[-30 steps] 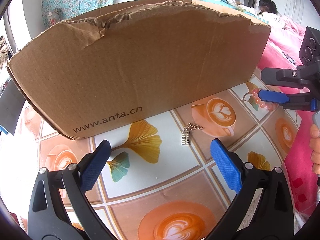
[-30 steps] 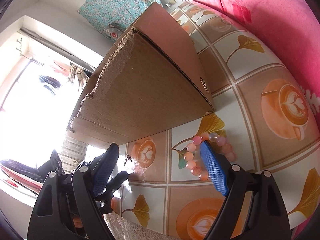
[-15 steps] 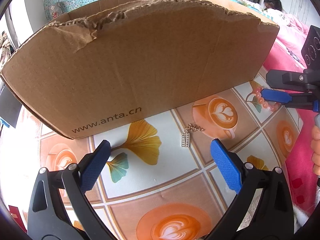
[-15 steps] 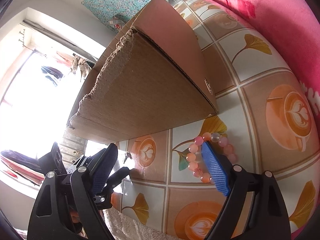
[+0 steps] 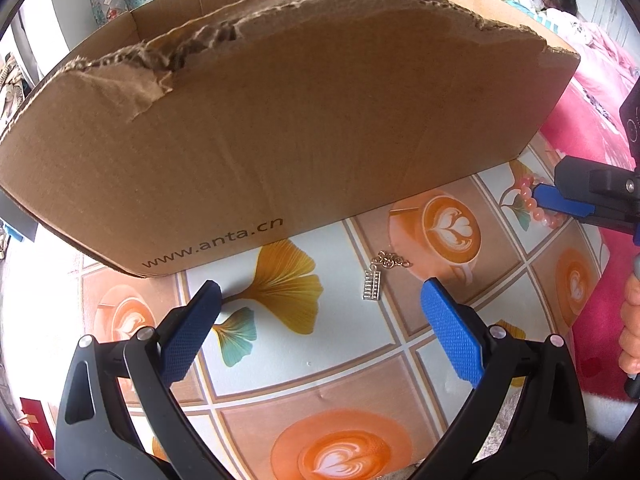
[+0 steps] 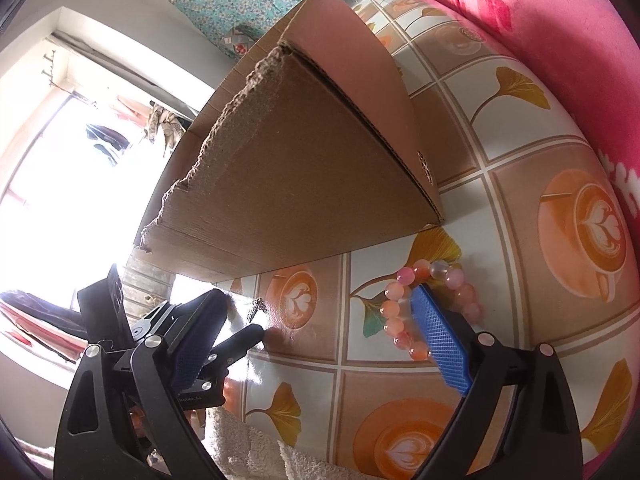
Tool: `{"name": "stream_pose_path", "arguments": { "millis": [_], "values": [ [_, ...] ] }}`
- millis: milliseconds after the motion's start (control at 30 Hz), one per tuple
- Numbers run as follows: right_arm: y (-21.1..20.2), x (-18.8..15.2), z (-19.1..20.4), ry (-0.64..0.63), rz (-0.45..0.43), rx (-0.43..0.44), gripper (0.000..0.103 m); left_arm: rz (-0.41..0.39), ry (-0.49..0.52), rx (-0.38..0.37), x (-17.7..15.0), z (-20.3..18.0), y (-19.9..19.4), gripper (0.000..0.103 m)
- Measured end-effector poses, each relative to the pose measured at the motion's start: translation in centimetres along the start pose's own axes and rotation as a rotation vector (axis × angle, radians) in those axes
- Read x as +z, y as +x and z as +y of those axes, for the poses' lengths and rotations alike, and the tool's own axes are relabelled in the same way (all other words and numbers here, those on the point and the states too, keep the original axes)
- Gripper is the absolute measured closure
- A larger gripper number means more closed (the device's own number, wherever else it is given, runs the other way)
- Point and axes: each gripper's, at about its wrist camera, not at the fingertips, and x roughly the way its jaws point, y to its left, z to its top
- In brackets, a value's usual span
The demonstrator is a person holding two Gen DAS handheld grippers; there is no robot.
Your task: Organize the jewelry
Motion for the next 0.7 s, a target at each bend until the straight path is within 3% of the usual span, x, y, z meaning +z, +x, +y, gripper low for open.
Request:
{"name": "stream_pose_path", "arguments": {
  "millis": [100,367,700],
  "values": [
    [0.5,0.3,1.0,-0.05,0.037,-0.034,0.006,-0.005,-0.016,0.01,0.4,-0.4,0.3,0.007],
    [1.7,1.3,2.6,-0.106,0.103,-0.137,0.006,-0.024,-0.04,0.025,0.8,-0.9,0.5,0.007],
    [1.7,0.9,2.8,-0.121,0.073,-0.171,0.006,-0.08,-0.012,0.013,-0.4,-1.3,0.0,0.007]
  ]
}}
